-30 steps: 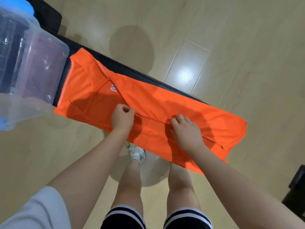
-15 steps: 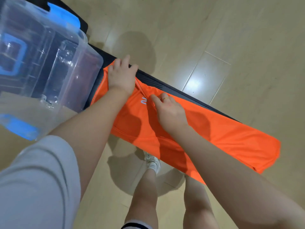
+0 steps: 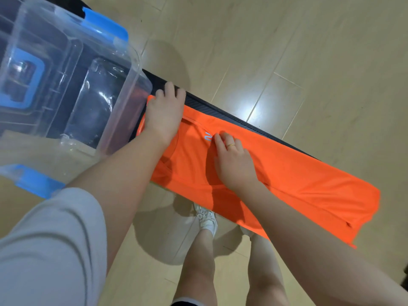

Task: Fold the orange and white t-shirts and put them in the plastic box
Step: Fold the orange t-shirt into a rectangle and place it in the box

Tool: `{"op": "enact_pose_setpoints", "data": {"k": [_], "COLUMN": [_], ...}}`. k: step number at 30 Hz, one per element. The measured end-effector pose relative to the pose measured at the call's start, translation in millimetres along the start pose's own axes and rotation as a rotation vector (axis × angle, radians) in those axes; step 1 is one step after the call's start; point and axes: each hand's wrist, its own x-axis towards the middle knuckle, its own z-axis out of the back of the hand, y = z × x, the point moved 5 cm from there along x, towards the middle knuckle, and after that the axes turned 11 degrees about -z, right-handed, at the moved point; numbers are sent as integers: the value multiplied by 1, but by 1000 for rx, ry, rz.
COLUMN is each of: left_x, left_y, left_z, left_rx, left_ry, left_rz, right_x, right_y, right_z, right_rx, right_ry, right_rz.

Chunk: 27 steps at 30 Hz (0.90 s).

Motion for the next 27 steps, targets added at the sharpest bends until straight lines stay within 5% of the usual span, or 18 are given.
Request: {"op": "enact_pose_setpoints", "data": {"k": [4, 8, 10, 16, 19, 24, 27], "left_x": [-21, -34, -34, -29, -46, -111, -148], "left_y": [-16, -86, -102, -81, -83, -69, -51], "left_z": [-13, -17, -38, -55, -43, -32, -44], "left_rx": [-207, -317, -298, -404, -541, -754, -934], "left_ry": [21, -108, 12, 70, 54, -158, -299], "left_rz": [179, -242, -288, 16, 24, 231, 571], "right_x": [-22, -31, -30, -45, -54, -30, -3], "right_y": [-21, -43, -50, -107, -114, -53, 1], "right_z": [6, -5, -18, -27, -9, 29, 42], "right_rx": [104, 92, 55, -27, -5, 113, 141], "right_ry": [-37, 8, 81, 172, 217, 117, 143], "right_rz": [-46, -91, -88, -250, -271, -7, 112]}}
